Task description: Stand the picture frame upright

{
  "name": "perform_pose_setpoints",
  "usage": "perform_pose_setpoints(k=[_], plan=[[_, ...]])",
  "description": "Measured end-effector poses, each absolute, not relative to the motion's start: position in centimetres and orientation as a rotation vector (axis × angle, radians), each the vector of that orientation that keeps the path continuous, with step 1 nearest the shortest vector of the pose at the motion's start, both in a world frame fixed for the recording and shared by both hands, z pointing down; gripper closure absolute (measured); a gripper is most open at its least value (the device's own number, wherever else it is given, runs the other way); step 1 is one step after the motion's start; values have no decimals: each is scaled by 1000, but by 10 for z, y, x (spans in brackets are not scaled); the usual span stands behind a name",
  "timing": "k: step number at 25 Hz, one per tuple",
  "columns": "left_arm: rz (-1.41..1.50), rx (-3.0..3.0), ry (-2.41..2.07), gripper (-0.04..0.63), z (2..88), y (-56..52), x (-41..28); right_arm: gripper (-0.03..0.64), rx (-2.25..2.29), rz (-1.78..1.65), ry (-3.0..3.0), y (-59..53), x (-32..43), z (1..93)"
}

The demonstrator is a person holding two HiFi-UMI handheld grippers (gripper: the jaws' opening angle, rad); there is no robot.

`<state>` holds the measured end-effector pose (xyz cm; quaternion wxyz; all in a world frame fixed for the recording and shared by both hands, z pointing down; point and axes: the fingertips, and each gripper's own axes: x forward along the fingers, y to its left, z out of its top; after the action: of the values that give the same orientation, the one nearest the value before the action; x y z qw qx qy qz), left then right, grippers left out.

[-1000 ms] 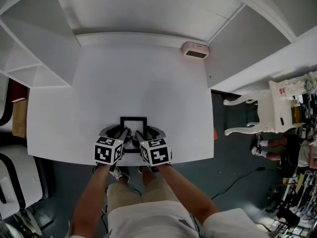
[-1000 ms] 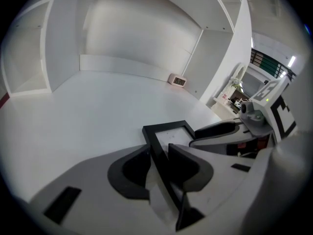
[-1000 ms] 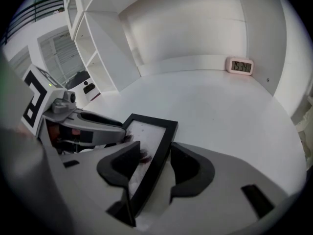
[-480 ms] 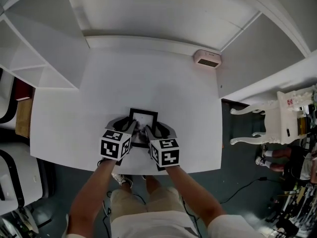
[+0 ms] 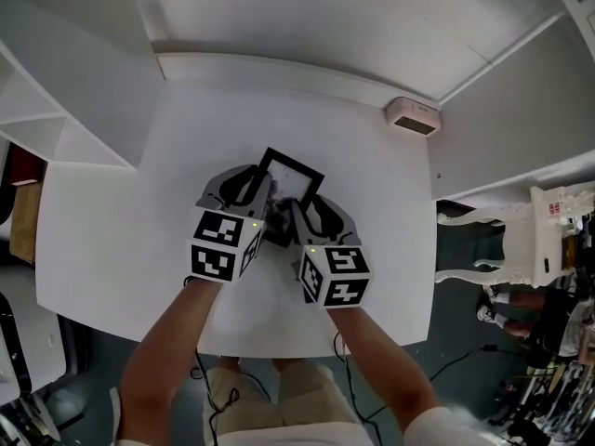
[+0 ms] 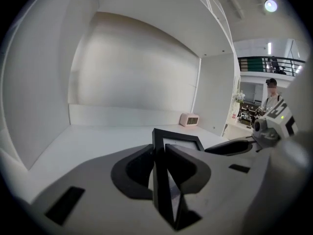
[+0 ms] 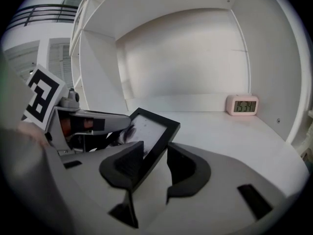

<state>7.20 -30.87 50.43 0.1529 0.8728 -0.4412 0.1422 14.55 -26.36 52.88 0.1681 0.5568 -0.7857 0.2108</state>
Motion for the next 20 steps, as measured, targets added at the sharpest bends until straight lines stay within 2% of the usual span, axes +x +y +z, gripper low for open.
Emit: perform_pose_setpoints(k=[12,20], plan=[[151,2615,-1319,512,479,-367,78,460,1643,327,-2305,-334,158,507],[19,2672,-1349,512,464,-413,94,508,1703,233,-2334,-387,179,493]])
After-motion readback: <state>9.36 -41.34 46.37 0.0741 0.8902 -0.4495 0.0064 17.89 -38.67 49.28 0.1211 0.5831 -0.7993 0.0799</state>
